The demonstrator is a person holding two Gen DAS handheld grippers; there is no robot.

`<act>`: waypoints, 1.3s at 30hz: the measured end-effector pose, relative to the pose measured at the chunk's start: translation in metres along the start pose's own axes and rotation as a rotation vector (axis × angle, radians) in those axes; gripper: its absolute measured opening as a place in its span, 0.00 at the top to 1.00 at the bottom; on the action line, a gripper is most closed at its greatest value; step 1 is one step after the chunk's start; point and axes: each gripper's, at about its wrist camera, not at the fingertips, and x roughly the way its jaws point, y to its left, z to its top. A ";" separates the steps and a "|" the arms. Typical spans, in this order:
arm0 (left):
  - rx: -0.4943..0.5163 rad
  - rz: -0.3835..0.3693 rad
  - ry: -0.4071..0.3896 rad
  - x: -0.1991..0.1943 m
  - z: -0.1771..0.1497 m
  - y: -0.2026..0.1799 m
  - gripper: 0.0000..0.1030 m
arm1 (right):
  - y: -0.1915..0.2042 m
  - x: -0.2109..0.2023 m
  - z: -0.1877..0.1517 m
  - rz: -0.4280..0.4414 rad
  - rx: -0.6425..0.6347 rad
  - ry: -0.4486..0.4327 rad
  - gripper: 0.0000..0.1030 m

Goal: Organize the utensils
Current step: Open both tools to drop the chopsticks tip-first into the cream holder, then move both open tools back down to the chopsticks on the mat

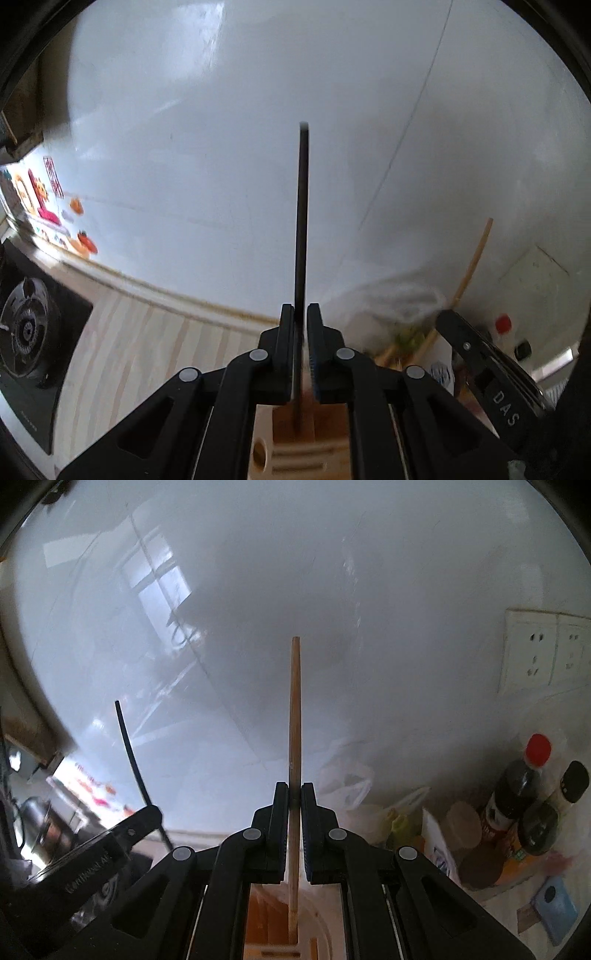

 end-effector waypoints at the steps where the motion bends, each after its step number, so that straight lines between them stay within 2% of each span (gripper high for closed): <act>1: 0.000 -0.012 0.010 -0.005 -0.002 0.002 0.90 | 0.000 0.001 -0.002 0.020 -0.008 0.041 0.93; 2: 0.006 -0.010 0.008 -0.012 -0.004 0.002 0.86 | -0.002 -0.001 -0.003 0.030 -0.014 0.058 0.93; 3: 0.022 0.005 -0.004 -0.021 -0.007 0.002 0.71 | -0.002 -0.003 -0.004 0.039 -0.024 0.072 0.92; 4: 0.034 0.020 -0.016 -0.031 -0.009 0.002 0.49 | -0.003 -0.009 -0.007 0.050 -0.038 0.091 0.85; 5: 0.042 0.035 -0.038 -0.044 -0.012 0.003 0.39 | -0.005 -0.014 -0.008 0.053 -0.043 0.094 0.76; 6: 0.044 0.037 -0.059 -0.054 -0.015 0.004 0.31 | -0.008 -0.023 -0.009 0.055 -0.044 0.090 0.56; 7: 0.045 0.037 -0.080 -0.064 -0.018 0.006 0.26 | -0.011 -0.031 -0.012 0.057 -0.043 0.083 0.43; 8: 0.047 0.039 -0.099 -0.075 -0.022 0.008 0.22 | -0.017 -0.041 -0.016 0.055 -0.043 0.077 0.41; 10: 0.034 0.057 -0.121 -0.092 -0.034 0.014 0.00 | -0.024 -0.064 -0.023 0.046 -0.042 0.059 0.36; 12: 0.028 0.068 -0.134 -0.102 -0.046 0.019 0.00 | -0.031 -0.084 -0.028 0.036 -0.034 0.047 0.31; 14: 0.025 0.101 -0.123 -0.106 -0.060 0.021 0.00 | -0.039 -0.103 -0.036 0.027 -0.015 0.033 0.19; 15: 0.024 0.102 -0.117 -0.107 -0.068 0.022 0.00 | -0.045 -0.113 -0.042 0.026 0.001 0.027 0.09; 16: 0.030 0.098 -0.108 -0.105 -0.075 0.022 0.00 | -0.050 -0.120 -0.047 0.022 0.016 0.022 0.05; 19: 0.047 0.106 -0.047 -0.092 -0.099 0.020 0.00 | -0.066 -0.133 -0.065 -0.038 0.034 0.021 0.02; 24: 0.092 0.171 0.086 -0.058 -0.143 0.009 0.00 | -0.100 -0.126 -0.100 -0.141 0.051 0.113 0.02; 27: 0.114 0.180 0.170 -0.035 -0.170 0.003 0.00 | -0.123 -0.114 -0.128 -0.182 0.070 0.194 0.02; 29: 0.139 0.187 0.223 -0.018 -0.189 -0.003 0.00 | -0.135 -0.102 -0.148 -0.198 0.084 0.263 0.10; 31: 0.169 0.181 0.273 -0.002 -0.207 -0.009 0.00 | -0.144 -0.089 -0.166 -0.215 0.090 0.341 0.35; 35: 0.211 0.178 0.409 0.036 -0.246 -0.019 0.07 | -0.155 -0.072 -0.197 -0.219 0.081 0.444 0.50; 37: 0.226 0.173 0.467 0.052 -0.261 -0.020 0.21 | -0.159 -0.065 -0.214 -0.213 0.070 0.493 0.59; 39: 0.233 0.177 0.522 0.067 -0.278 -0.020 0.25 | -0.161 -0.059 -0.224 -0.208 0.062 0.531 0.62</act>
